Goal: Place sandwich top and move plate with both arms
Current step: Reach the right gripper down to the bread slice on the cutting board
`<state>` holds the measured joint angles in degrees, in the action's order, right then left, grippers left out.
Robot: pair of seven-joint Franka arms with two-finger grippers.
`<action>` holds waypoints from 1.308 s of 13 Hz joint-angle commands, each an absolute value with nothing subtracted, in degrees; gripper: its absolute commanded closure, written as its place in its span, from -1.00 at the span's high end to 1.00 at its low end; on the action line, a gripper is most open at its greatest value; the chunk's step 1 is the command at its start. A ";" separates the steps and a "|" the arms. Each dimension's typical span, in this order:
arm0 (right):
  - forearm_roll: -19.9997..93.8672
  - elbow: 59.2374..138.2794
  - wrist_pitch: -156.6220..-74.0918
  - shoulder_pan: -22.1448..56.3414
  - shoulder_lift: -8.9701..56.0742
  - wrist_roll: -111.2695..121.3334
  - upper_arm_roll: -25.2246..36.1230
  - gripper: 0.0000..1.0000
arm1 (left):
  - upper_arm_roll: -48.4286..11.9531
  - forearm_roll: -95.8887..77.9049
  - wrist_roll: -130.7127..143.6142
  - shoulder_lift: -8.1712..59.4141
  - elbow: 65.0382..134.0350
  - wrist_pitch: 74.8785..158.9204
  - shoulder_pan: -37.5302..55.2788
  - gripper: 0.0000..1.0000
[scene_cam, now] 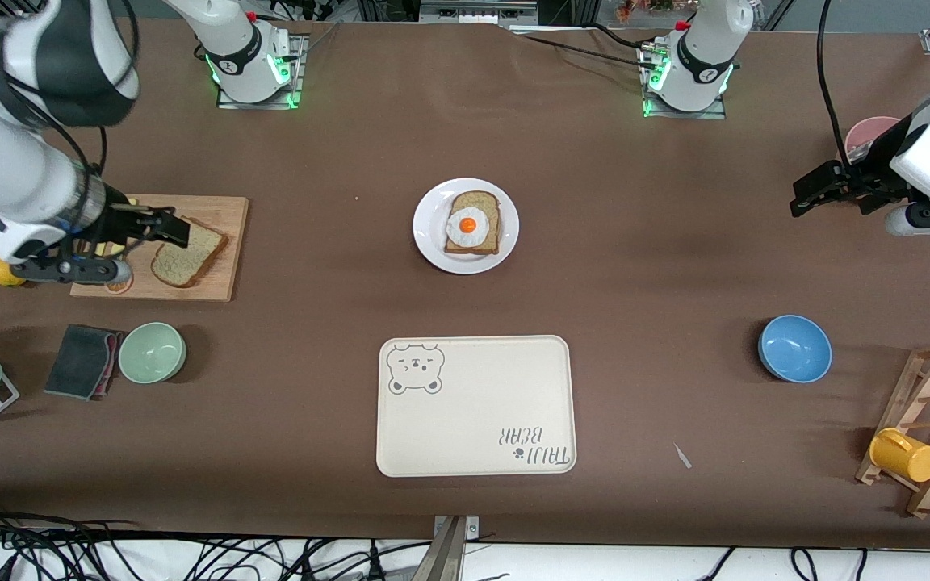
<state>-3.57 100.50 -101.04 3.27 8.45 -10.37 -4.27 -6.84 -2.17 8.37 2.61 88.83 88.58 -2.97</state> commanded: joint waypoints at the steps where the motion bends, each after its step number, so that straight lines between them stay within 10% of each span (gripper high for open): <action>1: -9.64 109.23 -106.77 3.52 6.68 -15.63 -4.13 0.96 | -7.21 -0.70 8.88 2.90 87.36 87.19 -2.90 1.00; 17: -12.67 111.89 -112.39 -1.05 17.66 -36.73 -2.20 0.94 | -7.65 -0.70 8.88 2.90 87.36 87.19 -2.90 1.00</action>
